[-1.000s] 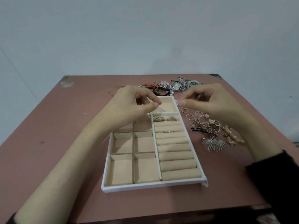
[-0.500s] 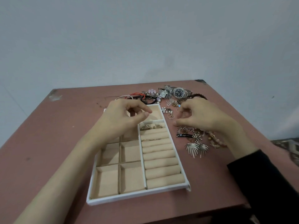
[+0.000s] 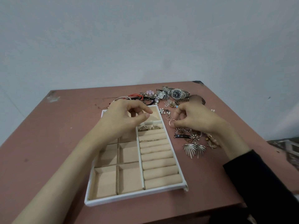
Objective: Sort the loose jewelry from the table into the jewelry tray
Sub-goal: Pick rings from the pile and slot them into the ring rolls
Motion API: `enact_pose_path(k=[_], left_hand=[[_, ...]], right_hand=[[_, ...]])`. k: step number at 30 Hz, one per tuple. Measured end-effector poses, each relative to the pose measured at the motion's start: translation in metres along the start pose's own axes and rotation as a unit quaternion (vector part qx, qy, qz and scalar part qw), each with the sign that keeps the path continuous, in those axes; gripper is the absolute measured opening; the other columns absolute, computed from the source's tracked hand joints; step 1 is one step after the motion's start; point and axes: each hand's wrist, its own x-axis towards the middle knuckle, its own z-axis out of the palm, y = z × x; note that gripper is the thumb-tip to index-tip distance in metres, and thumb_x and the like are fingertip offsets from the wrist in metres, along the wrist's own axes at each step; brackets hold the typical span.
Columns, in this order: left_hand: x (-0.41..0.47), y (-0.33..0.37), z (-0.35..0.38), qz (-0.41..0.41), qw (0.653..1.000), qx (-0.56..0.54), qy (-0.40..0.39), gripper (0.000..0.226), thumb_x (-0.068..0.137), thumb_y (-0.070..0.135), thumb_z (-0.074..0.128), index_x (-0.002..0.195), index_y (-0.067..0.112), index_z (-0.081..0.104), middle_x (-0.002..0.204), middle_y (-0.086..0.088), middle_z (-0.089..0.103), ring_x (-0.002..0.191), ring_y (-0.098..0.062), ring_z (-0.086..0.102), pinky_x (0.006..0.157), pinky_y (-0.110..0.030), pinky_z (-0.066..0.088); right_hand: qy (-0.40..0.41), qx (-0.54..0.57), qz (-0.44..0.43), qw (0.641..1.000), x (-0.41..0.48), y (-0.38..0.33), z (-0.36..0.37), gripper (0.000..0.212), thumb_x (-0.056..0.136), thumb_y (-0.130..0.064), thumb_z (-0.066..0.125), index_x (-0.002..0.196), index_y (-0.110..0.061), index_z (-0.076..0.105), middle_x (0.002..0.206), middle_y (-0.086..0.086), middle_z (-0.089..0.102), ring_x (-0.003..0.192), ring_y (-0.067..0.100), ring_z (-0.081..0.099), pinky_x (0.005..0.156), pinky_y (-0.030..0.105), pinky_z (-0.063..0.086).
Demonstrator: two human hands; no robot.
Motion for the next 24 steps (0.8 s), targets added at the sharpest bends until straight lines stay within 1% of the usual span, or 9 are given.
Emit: enact_pose_path(k=[4, 6, 8, 10, 14, 16, 19, 22, 24], left_hand=[[0.016, 0.008, 0.005, 0.015, 0.997, 0.074, -0.013, 0.007, 0.082, 0.022, 0.067, 0.086, 0.022, 0.073, 0.07, 0.007, 0.061, 0.061, -0.006, 0.049, 0.056, -0.008, 0.035], [0.028, 0.013, 0.013, 0.038, 0.99, 0.134, -0.032, 0.009, 0.082, 0.024, 0.066, 0.088, 0.021, 0.072, 0.076, 0.007, 0.064, 0.069, -0.009, 0.052, 0.062, -0.014, 0.035], [0.042, 0.015, 0.024, 0.065, 0.977, 0.198, -0.053, 0.009, 0.083, 0.023, 0.064, 0.089, 0.021, 0.071, 0.08, 0.009, 0.064, 0.077, -0.01, 0.047, 0.069, -0.021, 0.035], [0.053, 0.014, 0.037, 0.084, 0.959, 0.257, -0.08, 0.01, 0.083, 0.026, 0.064, 0.09, 0.024, 0.07, 0.084, 0.009, 0.063, 0.086, -0.012, 0.041, 0.075, -0.024, 0.033], [0.067, 0.01, 0.049, 0.089, 0.943, 0.301, -0.112, 0.019, 0.073, 0.032, 0.072, 0.09, 0.024, 0.073, 0.077, 0.006, 0.049, 0.096, -0.019, 0.038, 0.085, -0.032, 0.042], [0.07, 0.009, 0.052, 0.088, 0.939, 0.307, -0.125, 0.02, 0.072, 0.032, 0.073, 0.089, 0.022, 0.074, 0.079, 0.003, 0.054, 0.099, -0.02, 0.04, 0.087, -0.034, 0.043], [0.077, 0.006, 0.059, 0.092, 0.925, 0.338, -0.145, 0.019, 0.079, 0.03, 0.067, 0.092, 0.017, 0.072, 0.094, -0.007, 0.066, 0.107, -0.027, 0.048, 0.098, -0.04, 0.041], [0.083, 0.007, 0.061, 0.093, 0.911, 0.366, -0.164, 0.018, 0.083, 0.028, 0.061, 0.09, 0.013, 0.068, 0.097, -0.01, 0.066, 0.097, -0.027, 0.043, 0.097, -0.043, 0.04], [0.084, 0.009, 0.06, 0.104, 0.901, 0.379, -0.183, 0.018, 0.083, 0.024, 0.058, 0.069, 0.012, 0.059, 0.076, -0.005, 0.061, 0.08, -0.023, 0.034, 0.095, -0.044, 0.04]], right_hand=[[0.027, 0.081, 0.007, 0.996, -0.001, 0.0, -0.002, 0.011, 0.074, -0.011, 0.075, 0.066, -0.012, 0.067, 0.047, -0.009, 0.057, 0.042, -0.001, 0.05, 0.044, 0.013, 0.038], [0.084, 0.105, 0.01, 0.991, 0.001, 0.001, -0.005, 0.012, 0.076, -0.013, 0.073, 0.066, -0.015, 0.066, 0.052, -0.008, 0.06, 0.044, 0.001, 0.051, 0.045, 0.012, 0.039], [0.152, 0.111, 0.013, 0.982, 0.004, 0.005, -0.007, 0.017, 0.075, -0.016, 0.074, 0.063, -0.021, 0.063, 0.052, -0.009, 0.057, 0.043, -0.002, 0.046, 0.046, 0.01, 0.036], [0.188, 0.13, 0.019, 0.973, 0.006, 0.007, -0.009, 0.02, 0.075, -0.016, 0.074, 0.062, -0.022, 0.06, 0.051, -0.009, 0.052, 0.041, -0.003, 0.043, 0.044, 0.008, 0.032], [0.201, 0.135, 0.024, 0.97, 0.006, 0.009, -0.011, 0.019, 0.075, -0.016, 0.074, 0.063, -0.02, 0.06, 0.051, -0.008, 0.048, 0.042, 0.0, 0.041, 0.042, 0.008, 0.03], [0.2, 0.128, 0.025, 0.971, 0.006, 0.009, -0.011, 0.019, 0.076, -0.017, 0.074, 0.064, -0.021, 0.06, 0.051, -0.008, 0.047, 0.045, 0.001, 0.04, 0.043, 0.008, 0.03], [0.202, 0.126, 0.026, 0.971, 0.007, 0.01, -0.011, 0.017, 0.075, -0.018, 0.073, 0.064, -0.021, 0.061, 0.051, -0.008, 0.047, 0.046, 0.002, 0.04, 0.046, 0.012, 0.031], [0.207, 0.132, 0.028, 0.969, 0.007, 0.01, -0.011, 0.016, 0.075, -0.017, 0.073, 0.065, -0.021, 0.061, 0.052, -0.008, 0.047, 0.048, 0.004, 0.041, 0.051, 0.018, 0.032], [0.208, 0.135, 0.028, 0.968, 0.007, 0.009, -0.011, 0.017, 0.075, -0.017, 0.073, 0.064, -0.022, 0.061, 0.052, -0.008, 0.048, 0.048, 0.005, 0.042, 0.052, 0.019, 0.033]])
